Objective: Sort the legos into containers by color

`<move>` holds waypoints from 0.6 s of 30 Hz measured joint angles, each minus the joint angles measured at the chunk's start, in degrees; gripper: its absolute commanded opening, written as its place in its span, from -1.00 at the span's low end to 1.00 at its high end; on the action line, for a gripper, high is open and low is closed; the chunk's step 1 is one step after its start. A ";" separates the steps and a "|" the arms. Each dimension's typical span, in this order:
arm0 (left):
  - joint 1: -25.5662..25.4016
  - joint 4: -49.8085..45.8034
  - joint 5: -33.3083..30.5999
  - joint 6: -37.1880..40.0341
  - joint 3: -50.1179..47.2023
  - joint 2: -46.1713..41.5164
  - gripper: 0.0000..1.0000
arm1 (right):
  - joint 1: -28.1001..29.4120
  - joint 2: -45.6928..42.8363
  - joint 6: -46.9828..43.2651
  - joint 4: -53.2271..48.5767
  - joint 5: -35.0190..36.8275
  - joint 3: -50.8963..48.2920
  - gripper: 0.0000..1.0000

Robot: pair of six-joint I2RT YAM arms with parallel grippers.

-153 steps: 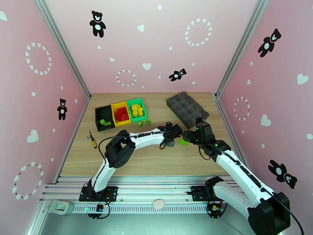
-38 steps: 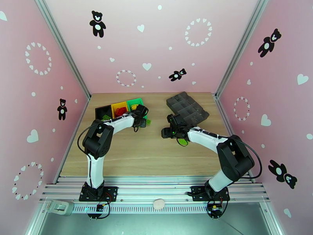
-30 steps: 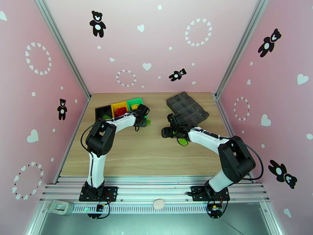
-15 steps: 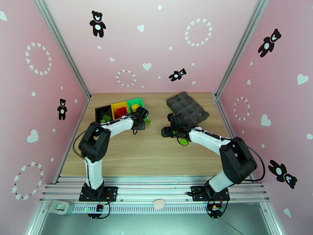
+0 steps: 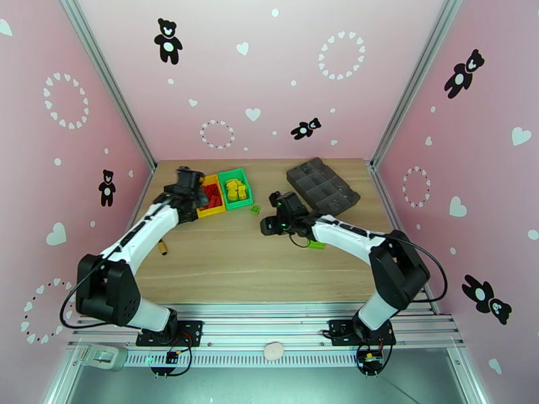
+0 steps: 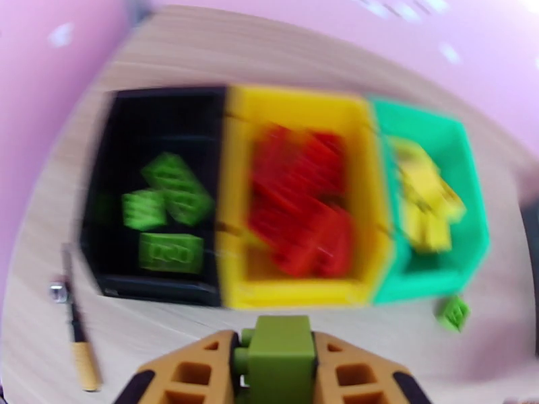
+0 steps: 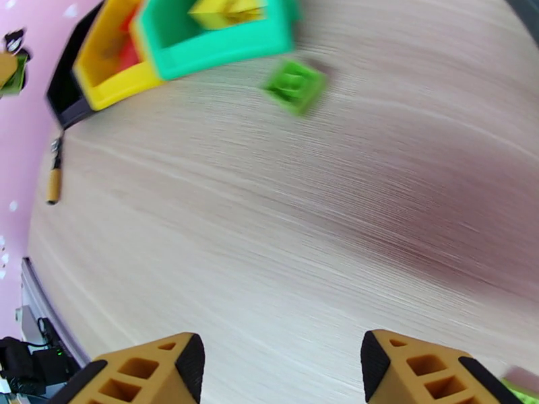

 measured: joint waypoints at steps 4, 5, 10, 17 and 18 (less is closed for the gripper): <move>6.43 -0.83 2.45 -0.87 0.00 0.15 -0.41 | 3.32 3.69 -0.02 -0.09 -0.48 5.18 0.32; 7.74 -0.92 3.34 -1.14 0.02 0.44 -0.41 | 4.07 4.55 0.02 -0.28 -0.61 6.54 0.31; 12.48 -1.25 6.36 -2.01 1.90 4.85 -0.41 | 7.02 8.83 -0.09 -1.60 -0.87 14.32 0.32; 14.29 -1.29 8.37 -2.19 7.96 14.29 -0.42 | 9.29 14.27 -0.22 -3.48 -1.81 24.17 0.32; 14.64 -1.29 8.48 -2.14 8.74 15.61 -0.41 | 9.42 14.82 -0.22 -3.69 -1.92 25.11 0.32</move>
